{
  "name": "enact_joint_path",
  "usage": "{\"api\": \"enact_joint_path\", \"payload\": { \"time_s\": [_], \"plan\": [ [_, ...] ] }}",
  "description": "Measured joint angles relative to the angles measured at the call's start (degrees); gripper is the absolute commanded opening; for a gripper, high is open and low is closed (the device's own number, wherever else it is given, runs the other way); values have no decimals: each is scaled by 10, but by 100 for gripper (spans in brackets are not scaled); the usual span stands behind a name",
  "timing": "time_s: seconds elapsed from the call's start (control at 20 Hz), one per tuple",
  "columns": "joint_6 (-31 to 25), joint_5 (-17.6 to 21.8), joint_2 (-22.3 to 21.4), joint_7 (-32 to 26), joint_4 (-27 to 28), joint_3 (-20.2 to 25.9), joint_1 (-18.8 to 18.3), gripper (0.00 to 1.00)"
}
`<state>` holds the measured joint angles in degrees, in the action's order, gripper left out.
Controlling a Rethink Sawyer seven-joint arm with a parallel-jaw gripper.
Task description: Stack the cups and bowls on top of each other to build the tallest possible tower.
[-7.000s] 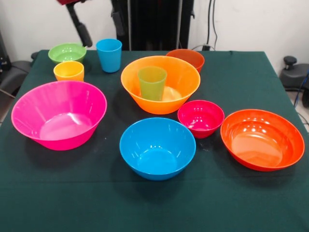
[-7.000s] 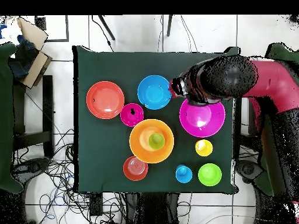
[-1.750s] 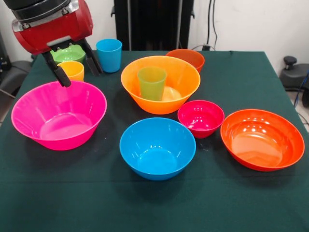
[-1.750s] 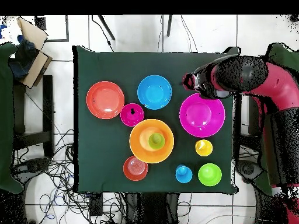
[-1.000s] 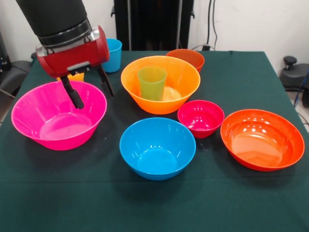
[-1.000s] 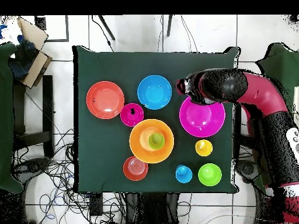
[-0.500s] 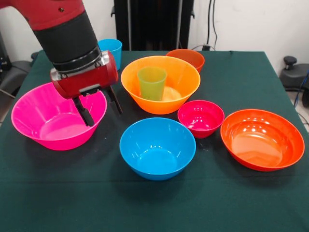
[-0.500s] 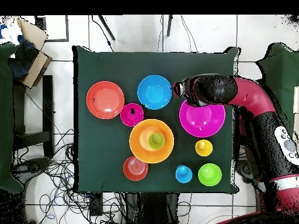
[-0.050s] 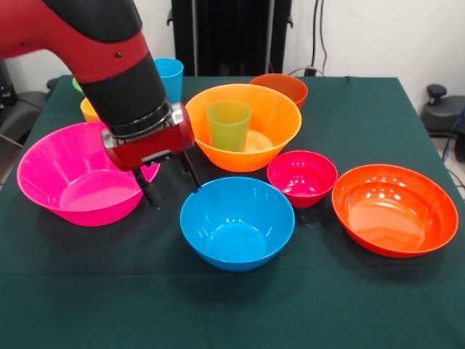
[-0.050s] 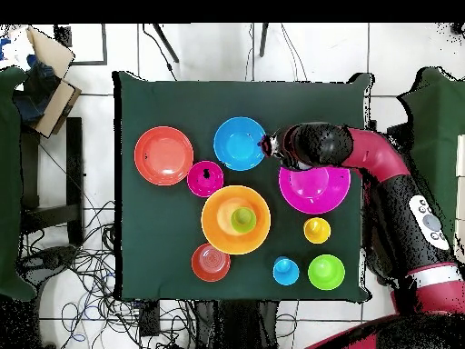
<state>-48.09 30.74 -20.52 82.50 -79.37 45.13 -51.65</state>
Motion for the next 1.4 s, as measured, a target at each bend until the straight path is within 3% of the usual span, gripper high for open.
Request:
{"api": "enact_joint_path", "payload": {
  "time_s": [0.4, 1.0, 1.4],
  "plan": [
    [9, 5, 3, 0, -11, 2, -3, 100],
    [9, -51, -141, 0, -119, 13, -49, 100],
    [9, -52, -165, 0, -126, 13, -62, 100]
  ]
}}
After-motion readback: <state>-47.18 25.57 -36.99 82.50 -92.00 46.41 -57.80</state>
